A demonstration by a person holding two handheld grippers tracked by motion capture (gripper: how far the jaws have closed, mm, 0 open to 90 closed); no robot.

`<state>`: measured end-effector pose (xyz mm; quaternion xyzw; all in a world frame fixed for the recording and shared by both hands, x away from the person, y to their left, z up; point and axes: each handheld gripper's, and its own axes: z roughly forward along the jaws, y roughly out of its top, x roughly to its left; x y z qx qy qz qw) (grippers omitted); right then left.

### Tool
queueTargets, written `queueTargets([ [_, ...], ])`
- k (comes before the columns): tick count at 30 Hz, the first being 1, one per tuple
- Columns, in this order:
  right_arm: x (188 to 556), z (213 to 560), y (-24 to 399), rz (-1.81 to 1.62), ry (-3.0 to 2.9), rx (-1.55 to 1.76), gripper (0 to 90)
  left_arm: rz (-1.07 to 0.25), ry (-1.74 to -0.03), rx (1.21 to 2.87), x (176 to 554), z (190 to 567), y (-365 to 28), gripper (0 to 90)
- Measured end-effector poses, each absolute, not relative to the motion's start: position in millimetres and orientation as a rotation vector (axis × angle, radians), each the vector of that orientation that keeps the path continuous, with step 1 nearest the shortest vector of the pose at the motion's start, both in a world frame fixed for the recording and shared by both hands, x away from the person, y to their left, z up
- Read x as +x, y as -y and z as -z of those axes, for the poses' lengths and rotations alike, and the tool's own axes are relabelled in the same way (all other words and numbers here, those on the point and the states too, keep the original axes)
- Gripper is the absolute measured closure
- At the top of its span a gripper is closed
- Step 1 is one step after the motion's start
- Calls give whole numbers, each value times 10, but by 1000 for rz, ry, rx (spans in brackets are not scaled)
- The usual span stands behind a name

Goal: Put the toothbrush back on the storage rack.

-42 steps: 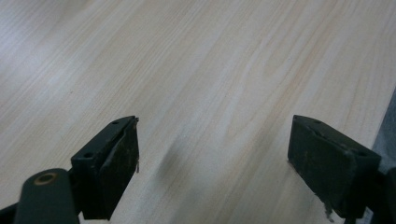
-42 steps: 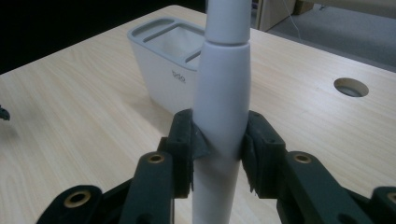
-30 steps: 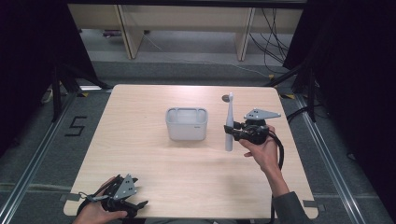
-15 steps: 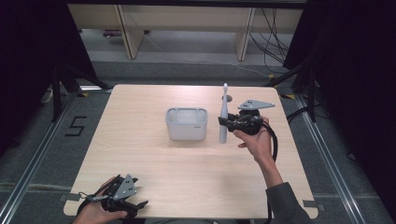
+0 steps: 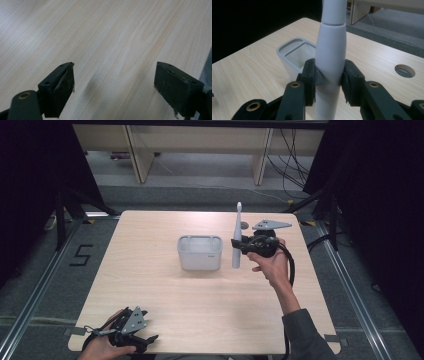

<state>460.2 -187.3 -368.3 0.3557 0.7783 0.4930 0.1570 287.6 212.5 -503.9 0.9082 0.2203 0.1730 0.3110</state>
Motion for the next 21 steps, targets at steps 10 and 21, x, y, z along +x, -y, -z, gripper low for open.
queueTargets([
  [10, 4755, 3566, 1798, -1428, -2212, 1031, 670, -457, -580, 2399, 2876, 5040, -2125, 163],
  [21, 4887, 3420, 1682, -1407, -2182, 1052, 670, -453, -579, 2397, 2873, 5038, -2124, 163],
])
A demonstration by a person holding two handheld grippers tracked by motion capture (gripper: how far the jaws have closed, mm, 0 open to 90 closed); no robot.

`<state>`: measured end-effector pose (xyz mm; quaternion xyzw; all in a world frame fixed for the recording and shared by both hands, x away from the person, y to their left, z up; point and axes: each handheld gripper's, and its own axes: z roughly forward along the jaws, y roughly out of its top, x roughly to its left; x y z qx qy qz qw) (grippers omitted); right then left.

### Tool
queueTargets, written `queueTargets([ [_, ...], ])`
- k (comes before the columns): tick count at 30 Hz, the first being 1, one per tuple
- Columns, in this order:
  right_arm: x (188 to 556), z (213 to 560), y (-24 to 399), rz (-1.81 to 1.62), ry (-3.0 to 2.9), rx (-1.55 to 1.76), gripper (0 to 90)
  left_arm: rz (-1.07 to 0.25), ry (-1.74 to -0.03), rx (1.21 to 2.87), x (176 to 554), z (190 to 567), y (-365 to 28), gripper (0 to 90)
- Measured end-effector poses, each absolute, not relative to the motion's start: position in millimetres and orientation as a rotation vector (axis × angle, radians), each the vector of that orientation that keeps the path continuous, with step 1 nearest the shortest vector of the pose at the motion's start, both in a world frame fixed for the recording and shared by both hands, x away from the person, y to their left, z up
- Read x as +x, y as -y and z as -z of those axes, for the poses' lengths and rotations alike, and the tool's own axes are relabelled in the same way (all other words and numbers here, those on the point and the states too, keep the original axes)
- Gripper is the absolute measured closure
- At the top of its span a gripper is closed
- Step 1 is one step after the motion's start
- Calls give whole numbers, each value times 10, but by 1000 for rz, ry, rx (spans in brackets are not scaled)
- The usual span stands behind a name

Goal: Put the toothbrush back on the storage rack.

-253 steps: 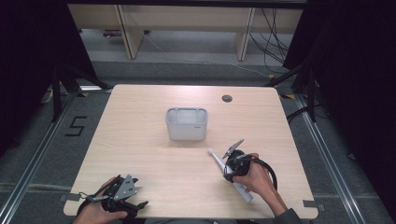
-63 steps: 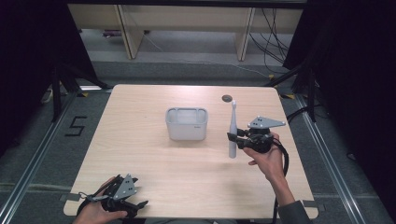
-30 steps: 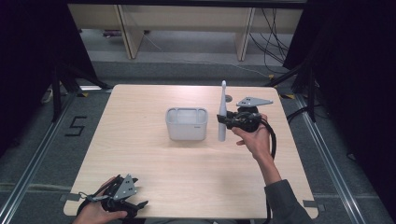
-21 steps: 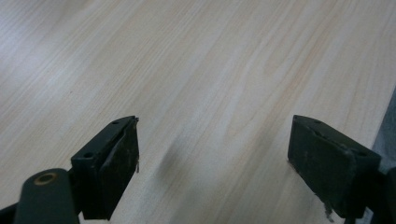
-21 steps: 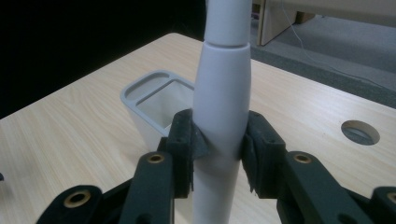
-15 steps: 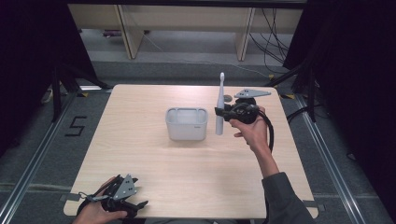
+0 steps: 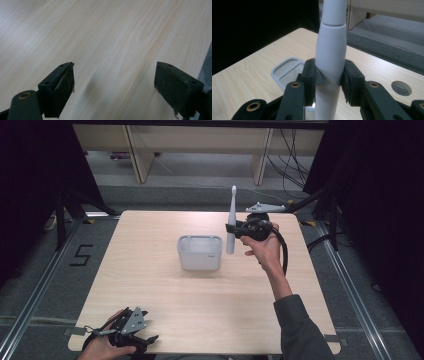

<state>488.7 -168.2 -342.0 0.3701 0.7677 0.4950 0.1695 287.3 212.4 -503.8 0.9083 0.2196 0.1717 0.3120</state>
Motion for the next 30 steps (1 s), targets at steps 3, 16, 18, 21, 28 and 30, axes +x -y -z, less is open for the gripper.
queueTargets([
  [3, 4912, 3379, 1649, -1421, -2172, 1058, 670, -462, -575, 2403, 2876, 5038, -2125, 163],
  [16, 5044, 3330, 1382, -1454, -2184, 1014, 669, -450, -563, 2407, 2878, 5026, -2133, 162],
  [18, 5060, 3330, 1346, -1456, -2181, 1021, 669, -442, -581, 2398, 2872, 5033, -2130, 163],
  [21, 5079, 3359, 1308, -1451, -2186, 1039, 669, -444, -571, 2391, 2870, 5030, -2126, 163],
  [28, 5133, 3416, 1272, -1424, -2190, 1043, 669, -444, -572, 2391, 2872, 5030, -2128, 162],
  [30, 5137, 3427, 1265, -1432, -2187, 1077, 669, -444, -570, 2391, 2872, 5027, -2128, 163],
])
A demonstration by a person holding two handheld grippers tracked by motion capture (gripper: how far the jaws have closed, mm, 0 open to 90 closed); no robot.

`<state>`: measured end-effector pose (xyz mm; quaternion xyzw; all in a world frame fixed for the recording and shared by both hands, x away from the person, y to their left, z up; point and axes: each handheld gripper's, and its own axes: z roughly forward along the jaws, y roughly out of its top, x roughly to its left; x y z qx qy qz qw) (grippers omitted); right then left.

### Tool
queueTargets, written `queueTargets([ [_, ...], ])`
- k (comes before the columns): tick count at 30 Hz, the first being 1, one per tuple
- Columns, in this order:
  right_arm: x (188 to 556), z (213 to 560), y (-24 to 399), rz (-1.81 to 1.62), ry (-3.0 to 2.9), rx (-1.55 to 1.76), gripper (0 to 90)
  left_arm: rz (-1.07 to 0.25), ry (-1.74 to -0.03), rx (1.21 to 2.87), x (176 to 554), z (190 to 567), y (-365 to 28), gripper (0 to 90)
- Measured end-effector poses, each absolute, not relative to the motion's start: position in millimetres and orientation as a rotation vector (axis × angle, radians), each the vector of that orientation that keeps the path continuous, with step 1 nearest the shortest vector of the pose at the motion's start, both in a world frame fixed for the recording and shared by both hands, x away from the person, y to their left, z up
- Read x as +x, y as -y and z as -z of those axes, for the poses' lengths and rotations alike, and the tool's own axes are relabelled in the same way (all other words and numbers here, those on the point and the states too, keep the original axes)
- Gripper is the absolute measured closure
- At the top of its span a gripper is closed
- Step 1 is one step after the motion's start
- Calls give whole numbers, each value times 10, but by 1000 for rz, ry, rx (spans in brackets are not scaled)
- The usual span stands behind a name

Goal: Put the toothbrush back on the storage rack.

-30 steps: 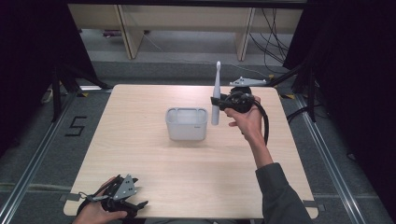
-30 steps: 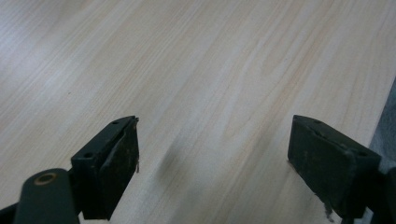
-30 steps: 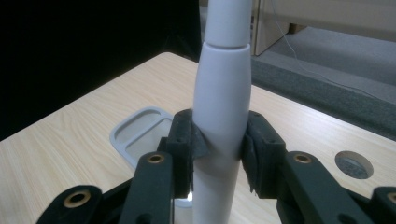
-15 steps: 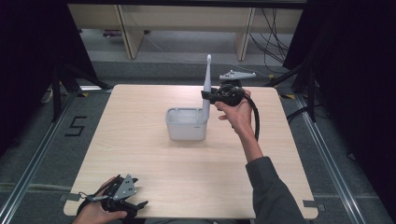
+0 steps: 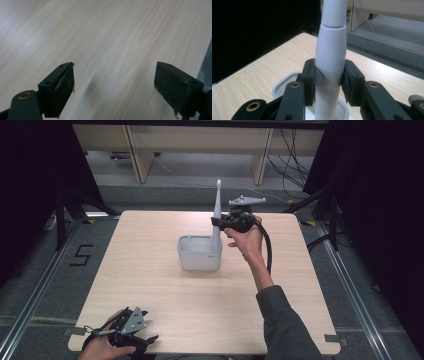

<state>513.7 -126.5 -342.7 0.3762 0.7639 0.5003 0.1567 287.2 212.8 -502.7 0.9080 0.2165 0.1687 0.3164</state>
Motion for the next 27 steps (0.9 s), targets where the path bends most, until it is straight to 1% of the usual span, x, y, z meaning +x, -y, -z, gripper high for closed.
queueTargets([
  [9, 5180, 3499, 1241, -1375, -2202, 1052, 669, -446, -568, 2392, 2874, 5024, -2132, 162],
  [15, 5188, 3597, 1239, -1383, -2199, 1115, 668, -444, -568, 2390, 2871, 5024, -2131, 163],
  [27, 5196, 3744, 1235, -1341, -2225, 1119, 668, -440, -565, 2392, 2868, 5023, -2129, 162],
])
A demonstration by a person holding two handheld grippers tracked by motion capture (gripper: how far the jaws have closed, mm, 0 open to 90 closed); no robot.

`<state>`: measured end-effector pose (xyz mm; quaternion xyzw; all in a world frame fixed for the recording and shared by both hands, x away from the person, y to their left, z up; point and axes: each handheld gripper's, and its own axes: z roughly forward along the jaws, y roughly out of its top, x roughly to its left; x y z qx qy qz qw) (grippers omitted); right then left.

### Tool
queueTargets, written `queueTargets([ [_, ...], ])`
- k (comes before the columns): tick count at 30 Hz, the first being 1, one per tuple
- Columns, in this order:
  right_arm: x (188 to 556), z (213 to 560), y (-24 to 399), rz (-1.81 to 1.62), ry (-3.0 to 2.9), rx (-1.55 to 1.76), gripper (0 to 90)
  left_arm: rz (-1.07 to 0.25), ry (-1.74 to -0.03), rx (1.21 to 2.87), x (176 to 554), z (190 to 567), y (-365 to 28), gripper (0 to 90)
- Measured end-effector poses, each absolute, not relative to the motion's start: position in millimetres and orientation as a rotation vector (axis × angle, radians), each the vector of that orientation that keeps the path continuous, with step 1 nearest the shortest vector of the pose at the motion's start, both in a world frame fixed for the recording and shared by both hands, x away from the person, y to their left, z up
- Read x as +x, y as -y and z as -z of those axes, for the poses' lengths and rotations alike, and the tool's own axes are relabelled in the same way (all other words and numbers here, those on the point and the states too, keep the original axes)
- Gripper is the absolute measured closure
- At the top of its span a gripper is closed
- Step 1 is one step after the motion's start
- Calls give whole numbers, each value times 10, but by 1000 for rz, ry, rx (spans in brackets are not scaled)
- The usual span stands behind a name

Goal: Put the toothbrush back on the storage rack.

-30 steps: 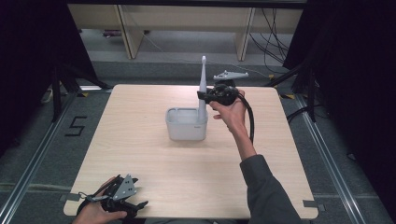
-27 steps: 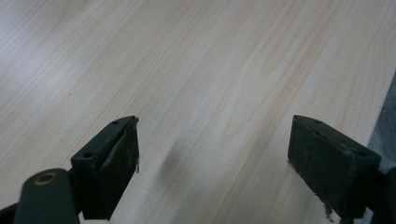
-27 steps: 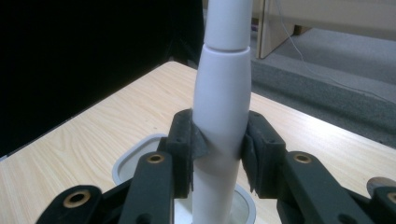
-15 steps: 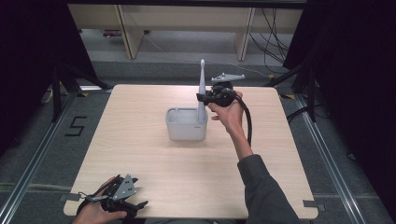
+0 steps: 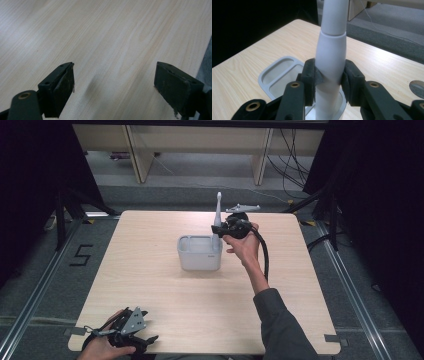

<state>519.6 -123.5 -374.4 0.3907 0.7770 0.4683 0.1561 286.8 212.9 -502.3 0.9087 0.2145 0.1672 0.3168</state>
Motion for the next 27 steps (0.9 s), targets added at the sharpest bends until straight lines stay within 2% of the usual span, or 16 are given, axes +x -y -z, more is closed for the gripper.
queueTargets([
  [27, 5178, 3931, 1203, -1232, -2279, 1108, 668, -440, -566, 2396, 2867, 5029, -2123, 163],
])
